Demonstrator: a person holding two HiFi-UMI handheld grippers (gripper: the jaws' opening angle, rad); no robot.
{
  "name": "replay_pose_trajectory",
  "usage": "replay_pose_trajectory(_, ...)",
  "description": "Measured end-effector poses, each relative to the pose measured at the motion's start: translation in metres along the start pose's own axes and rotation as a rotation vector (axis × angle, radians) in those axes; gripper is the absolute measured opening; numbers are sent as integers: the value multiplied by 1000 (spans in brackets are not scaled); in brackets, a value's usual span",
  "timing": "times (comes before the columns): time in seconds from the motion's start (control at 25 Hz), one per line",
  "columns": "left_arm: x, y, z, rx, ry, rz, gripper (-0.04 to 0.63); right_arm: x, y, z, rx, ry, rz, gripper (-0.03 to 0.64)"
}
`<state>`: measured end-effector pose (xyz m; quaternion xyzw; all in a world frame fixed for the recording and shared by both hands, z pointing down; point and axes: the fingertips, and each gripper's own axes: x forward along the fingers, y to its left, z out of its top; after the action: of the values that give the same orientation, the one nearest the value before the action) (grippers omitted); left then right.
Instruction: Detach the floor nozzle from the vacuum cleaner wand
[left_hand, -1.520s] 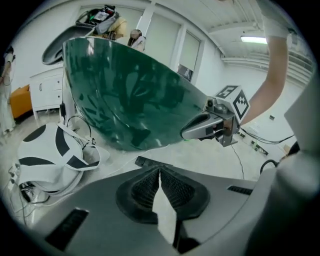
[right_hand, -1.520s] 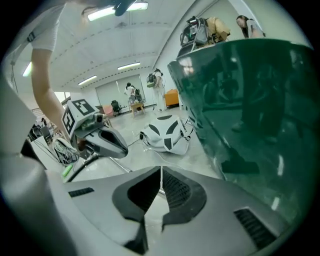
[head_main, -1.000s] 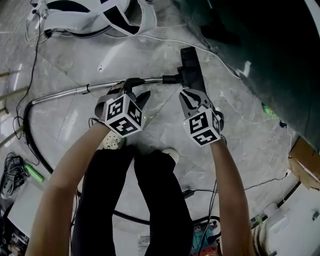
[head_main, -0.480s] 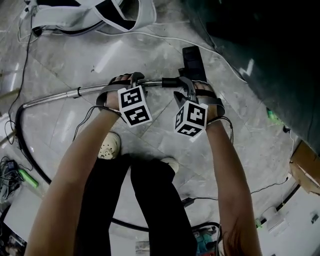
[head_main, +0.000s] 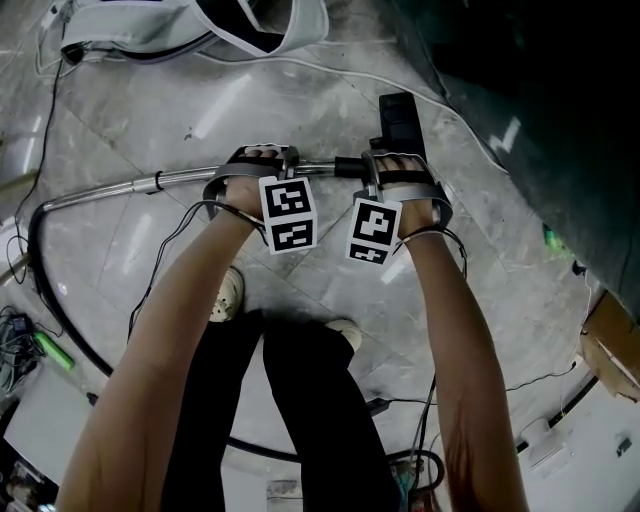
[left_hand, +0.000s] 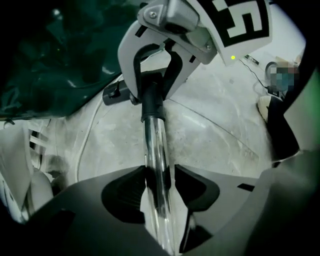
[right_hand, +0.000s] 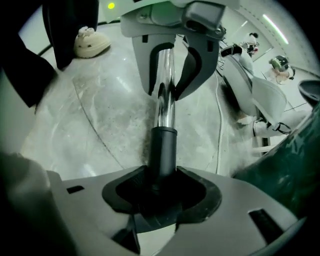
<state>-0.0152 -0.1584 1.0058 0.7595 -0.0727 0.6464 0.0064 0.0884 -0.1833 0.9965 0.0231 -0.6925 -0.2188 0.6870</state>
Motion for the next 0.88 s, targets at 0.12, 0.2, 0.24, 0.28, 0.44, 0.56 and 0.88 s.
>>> replay_pose_trajectory(0.12,-9,2,1,-6,-18,-10,155,-6,0,0,6,-11,9,187)
replay_pose_trajectory(0.2,-19,1,4,-11,-38,-20,153,-14,0,-1,30,-45,23,186)
replay_pose_trajectory(0.24,-25,0,6,-12,-51,-21,153,-19,0,-2,41,-61,31,184)
replay_pose_trajectory(0.28,-31,0,8,-14,-61,-23,152,-23,-1,-2,47,-73,42,184)
replay_pose_trajectory(0.44,-46,-7,9,-18,-54,-39,150,-39,3,1,32,-83,87,184)
replay_pose_trajectory(0.56,-53,-12,11,-19,-56,-64,149,-49,6,0,33,-101,108,184)
replay_pose_trajectory(0.88,-63,-20,34,-39,-112,-101,144,-63,17,-25,106,-133,133,184)
